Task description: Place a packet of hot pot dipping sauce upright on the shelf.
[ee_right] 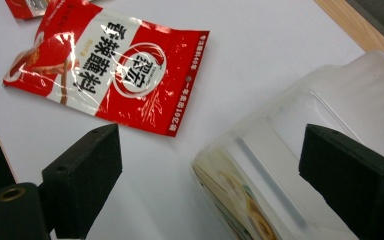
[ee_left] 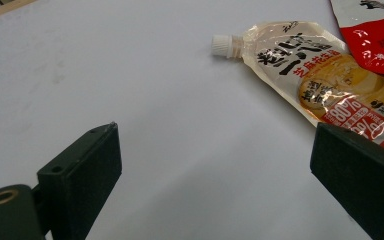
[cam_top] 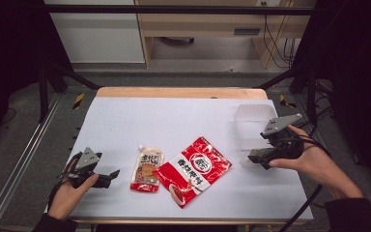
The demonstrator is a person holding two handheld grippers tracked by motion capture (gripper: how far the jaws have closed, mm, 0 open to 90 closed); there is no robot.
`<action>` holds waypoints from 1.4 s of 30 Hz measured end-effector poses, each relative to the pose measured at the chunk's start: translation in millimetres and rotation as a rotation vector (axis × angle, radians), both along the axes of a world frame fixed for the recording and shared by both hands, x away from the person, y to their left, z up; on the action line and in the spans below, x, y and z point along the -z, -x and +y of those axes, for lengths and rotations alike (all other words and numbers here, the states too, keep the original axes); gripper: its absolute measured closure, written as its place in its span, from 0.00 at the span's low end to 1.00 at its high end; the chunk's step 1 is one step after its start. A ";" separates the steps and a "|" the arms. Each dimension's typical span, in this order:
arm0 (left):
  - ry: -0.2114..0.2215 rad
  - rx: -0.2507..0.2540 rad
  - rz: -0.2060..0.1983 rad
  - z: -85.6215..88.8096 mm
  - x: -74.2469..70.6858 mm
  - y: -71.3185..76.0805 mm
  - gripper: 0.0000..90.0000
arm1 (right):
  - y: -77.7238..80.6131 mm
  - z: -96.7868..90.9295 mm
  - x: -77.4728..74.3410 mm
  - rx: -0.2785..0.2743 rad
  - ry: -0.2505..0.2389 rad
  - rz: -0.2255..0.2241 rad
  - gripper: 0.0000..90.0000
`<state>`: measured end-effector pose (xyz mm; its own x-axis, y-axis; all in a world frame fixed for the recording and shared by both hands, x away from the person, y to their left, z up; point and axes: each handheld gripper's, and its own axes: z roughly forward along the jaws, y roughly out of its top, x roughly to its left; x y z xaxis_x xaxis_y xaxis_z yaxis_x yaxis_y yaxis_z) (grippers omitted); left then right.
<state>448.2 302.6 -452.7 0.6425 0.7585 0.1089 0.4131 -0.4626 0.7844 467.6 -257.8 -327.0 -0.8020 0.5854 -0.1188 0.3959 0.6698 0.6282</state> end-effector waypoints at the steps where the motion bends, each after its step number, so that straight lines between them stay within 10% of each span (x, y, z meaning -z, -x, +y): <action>1: -0.001 0.001 0.000 0.0 0.0 0.0 0.07 | -0.1 4.3 -0.4 -0.002 -0.004 -0.005 0.12; 25: -0.009 0.009 -0.001 -0.6 -1.0 1.3 0.07 | 16.6 127.4 16.3 -0.034 0.080 -0.110 0.16; 42: -0.018 0.019 -0.002 -3.5 -0.8 1.8 0.07 | 5.2 179.5 38.6 -0.043 0.081 -0.074 0.22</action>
